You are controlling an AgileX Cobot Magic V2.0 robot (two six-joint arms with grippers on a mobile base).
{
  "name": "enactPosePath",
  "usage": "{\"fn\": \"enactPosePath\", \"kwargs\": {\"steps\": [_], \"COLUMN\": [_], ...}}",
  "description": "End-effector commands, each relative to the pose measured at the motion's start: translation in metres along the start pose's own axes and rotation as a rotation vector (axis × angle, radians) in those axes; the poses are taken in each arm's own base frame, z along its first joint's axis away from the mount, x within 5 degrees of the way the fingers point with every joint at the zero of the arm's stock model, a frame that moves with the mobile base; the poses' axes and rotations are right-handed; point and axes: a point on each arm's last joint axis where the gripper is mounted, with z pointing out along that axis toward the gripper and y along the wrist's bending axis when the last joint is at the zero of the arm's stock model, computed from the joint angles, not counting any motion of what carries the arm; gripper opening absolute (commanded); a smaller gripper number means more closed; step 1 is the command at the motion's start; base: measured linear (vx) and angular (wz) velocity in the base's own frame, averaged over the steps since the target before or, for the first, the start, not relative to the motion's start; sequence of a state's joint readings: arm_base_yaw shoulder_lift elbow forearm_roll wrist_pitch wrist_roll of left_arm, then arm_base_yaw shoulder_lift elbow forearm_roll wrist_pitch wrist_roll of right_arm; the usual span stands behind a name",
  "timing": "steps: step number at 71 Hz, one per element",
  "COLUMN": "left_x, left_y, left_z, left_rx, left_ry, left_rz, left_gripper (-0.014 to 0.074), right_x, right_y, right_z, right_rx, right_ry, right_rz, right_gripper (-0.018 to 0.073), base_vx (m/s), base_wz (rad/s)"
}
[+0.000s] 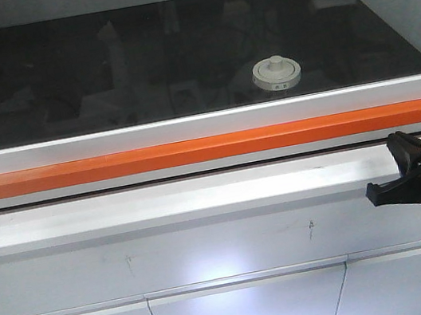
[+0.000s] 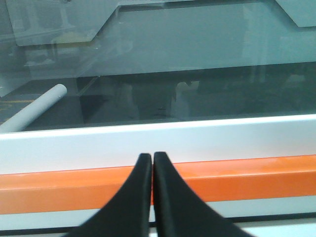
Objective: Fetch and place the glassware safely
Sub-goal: 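Hook both grippers under the orange sash handle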
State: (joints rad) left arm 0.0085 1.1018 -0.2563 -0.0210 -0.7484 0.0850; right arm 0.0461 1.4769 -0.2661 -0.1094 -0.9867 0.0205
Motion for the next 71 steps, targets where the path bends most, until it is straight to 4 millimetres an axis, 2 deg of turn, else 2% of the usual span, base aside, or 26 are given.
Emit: {"fn": "enactPosePath", "kwargs": {"steps": [1,14,34,60,71], "left_x": [-0.016,-0.016,-0.016,-0.016,-0.015], "left_y": [0.001,0.001,0.001,0.001,0.001], "left_z": [0.002,0.002,0.002,0.002,0.002], "left_rx": [-0.009,-0.009,-0.009,-0.009,-0.008], "left_ry": [-0.116,-0.116,-0.116,-0.116,-0.105], "left_rz": [-0.004,-0.004,-0.004,-0.004,-0.004], "left_gripper": [-0.0007,-0.0007,-0.0007,-0.0007,-0.0007], "right_x": [-0.016,-0.009,0.007,0.005,-0.001], "right_y": [0.000,-0.001,-0.002,-0.004,-0.005], "right_z": [0.010,0.024,0.034,0.060,0.062], "right_rx": [-0.008,-0.009,-0.009,-0.001,0.000], "right_ry": [-0.127,-0.098,-0.074,-0.103,-0.158], "right_rz": [-0.028,-0.035,-0.039,-0.049,-0.050], "right_gripper": [-0.0001,-0.0001,-0.0001,-0.0001,-0.0001], "base_vx": [0.00,0.00,0.00,0.00,0.00], "base_wz": [0.00,0.00,0.00,0.00,0.00]}}
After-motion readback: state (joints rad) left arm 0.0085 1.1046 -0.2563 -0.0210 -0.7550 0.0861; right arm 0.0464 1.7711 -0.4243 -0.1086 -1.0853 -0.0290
